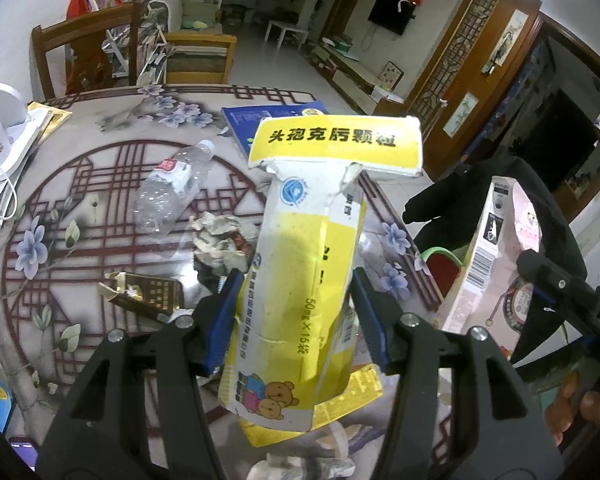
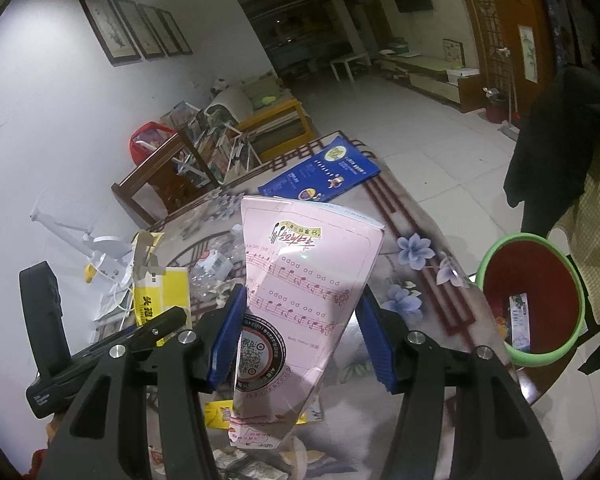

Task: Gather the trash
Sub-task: 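Carry the yellow box and pink carton to the red bin and release both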

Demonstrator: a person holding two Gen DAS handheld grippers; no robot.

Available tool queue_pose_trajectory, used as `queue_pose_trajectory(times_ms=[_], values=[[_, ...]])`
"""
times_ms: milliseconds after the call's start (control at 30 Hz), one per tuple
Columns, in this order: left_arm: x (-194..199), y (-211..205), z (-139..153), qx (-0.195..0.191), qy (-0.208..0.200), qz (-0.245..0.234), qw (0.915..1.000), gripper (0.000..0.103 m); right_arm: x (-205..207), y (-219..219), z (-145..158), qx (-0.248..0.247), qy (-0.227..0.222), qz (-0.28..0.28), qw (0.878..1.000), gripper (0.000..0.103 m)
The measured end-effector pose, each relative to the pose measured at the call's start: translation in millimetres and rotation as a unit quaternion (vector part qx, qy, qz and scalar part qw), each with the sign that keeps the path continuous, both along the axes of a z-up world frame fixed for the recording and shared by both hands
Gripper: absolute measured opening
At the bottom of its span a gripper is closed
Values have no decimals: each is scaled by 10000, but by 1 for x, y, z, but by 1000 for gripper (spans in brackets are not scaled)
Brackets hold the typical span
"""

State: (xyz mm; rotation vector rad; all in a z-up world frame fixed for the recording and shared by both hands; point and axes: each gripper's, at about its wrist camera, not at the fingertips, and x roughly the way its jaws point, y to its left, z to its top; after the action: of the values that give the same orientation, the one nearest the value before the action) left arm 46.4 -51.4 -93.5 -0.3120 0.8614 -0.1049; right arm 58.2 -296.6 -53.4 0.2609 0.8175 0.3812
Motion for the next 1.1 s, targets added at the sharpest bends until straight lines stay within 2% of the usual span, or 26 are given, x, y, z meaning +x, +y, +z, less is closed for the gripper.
queue_pose_trajectory(times_ms=[1100], values=[[44,-107,-9,176,187,-156,9995,53,42,-114,-24,192,234,-203,9993,54]])
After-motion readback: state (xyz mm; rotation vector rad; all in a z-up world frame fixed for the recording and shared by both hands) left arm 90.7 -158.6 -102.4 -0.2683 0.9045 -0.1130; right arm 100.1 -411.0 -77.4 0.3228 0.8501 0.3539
